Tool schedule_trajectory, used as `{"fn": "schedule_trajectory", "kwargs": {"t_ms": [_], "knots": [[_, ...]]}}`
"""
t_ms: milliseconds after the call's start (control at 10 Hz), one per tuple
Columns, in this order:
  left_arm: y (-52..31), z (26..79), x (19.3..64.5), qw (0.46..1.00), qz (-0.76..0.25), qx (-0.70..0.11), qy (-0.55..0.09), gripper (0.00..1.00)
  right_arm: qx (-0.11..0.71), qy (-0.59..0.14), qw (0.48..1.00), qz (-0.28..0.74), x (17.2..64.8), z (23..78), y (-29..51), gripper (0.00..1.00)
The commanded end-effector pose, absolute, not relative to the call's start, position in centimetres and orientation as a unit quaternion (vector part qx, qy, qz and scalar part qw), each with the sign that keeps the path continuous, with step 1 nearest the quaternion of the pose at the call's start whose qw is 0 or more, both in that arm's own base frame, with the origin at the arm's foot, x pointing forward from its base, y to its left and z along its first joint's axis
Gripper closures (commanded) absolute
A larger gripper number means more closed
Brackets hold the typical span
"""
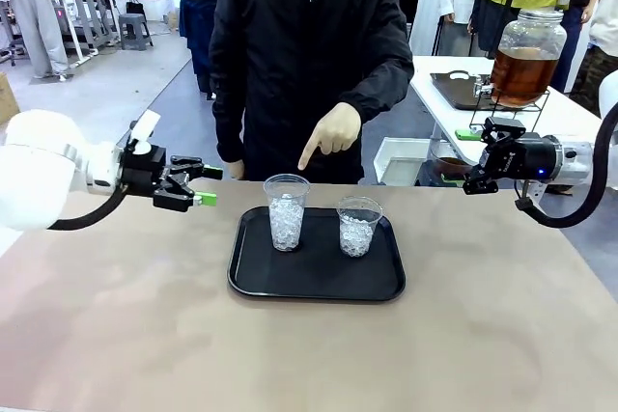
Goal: Pour the drink into the iced cup.
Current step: Pick up the iced cup indicated by the human and present it to them.
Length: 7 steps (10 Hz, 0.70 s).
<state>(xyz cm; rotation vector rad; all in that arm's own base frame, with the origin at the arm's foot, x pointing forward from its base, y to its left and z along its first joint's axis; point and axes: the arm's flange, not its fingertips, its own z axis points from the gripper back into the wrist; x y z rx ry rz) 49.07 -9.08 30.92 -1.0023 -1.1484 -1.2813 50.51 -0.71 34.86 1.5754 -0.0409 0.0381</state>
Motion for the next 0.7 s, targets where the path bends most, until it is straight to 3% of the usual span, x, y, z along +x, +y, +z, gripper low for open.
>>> {"fn": "schedule_trajectory", "kwargs": {"t_ms": [0, 600], "knots": [[-10.6, 29.6, 50.5, 0.524, -0.558, -0.389, -0.513, 0.00, 0.708, -0.021, 0.706, 0.017, 50.5, 35.0, -0.6, 0.00], [-12.8, 26.5, 53.5, 0.543, -0.517, -0.409, -0.520, 0.00, 0.708, -0.021, 0.706, 0.017, 50.5, 35.0, -0.6, 0.00]]}}
